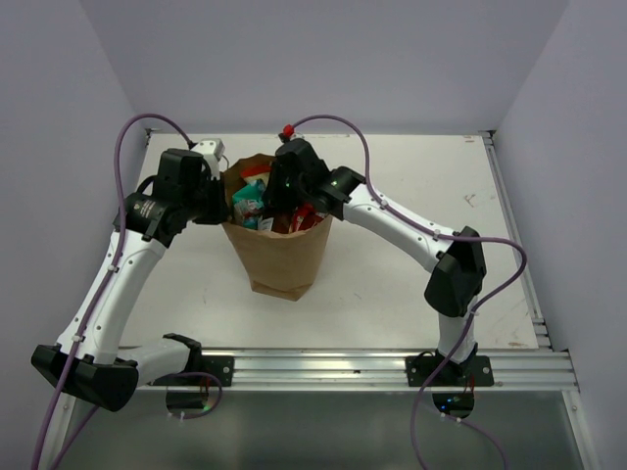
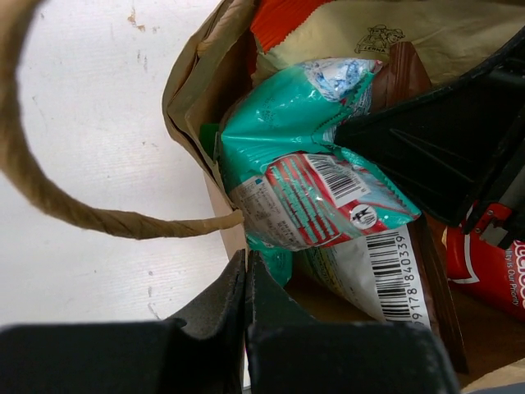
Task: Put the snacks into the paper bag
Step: Place the snack in the paper bag.
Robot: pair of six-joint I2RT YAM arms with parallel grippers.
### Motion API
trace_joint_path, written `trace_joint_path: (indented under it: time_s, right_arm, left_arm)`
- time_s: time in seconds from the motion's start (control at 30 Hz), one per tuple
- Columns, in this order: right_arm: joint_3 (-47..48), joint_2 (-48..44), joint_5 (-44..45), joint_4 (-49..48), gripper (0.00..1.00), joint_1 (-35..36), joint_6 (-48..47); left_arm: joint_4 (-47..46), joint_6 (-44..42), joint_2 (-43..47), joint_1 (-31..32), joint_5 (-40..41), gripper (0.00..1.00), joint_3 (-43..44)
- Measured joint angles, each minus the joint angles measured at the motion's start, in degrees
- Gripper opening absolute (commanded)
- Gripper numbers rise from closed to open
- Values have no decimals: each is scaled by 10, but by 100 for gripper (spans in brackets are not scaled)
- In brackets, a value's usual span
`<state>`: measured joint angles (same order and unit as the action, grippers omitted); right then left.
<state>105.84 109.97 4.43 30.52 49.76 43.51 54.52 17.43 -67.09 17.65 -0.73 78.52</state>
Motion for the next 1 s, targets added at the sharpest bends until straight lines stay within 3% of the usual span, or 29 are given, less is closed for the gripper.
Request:
trace_joint_path:
  time_s: [0.1,0.23,0.33,0.77,1.0]
  right_arm:
    - [19,0,-8,11,30,0,-12]
    - [43,0,-17,27,37,1,-31]
    - [60,-2,-26,31,37,1,-47]
    - [64,-31,-101,-28,37,1,-108]
    - [33,-22,-135,-36,40,1,-116]
  left_arm:
    - [-1,1,0,0,0,0,0]
    - [-7,2,2,0,1,14,0]
    - [-18,6,7,0,3,20,2]
    - [-41,10,22,0,5,19,11]
    - [-39,11,23,0,10,43,31]
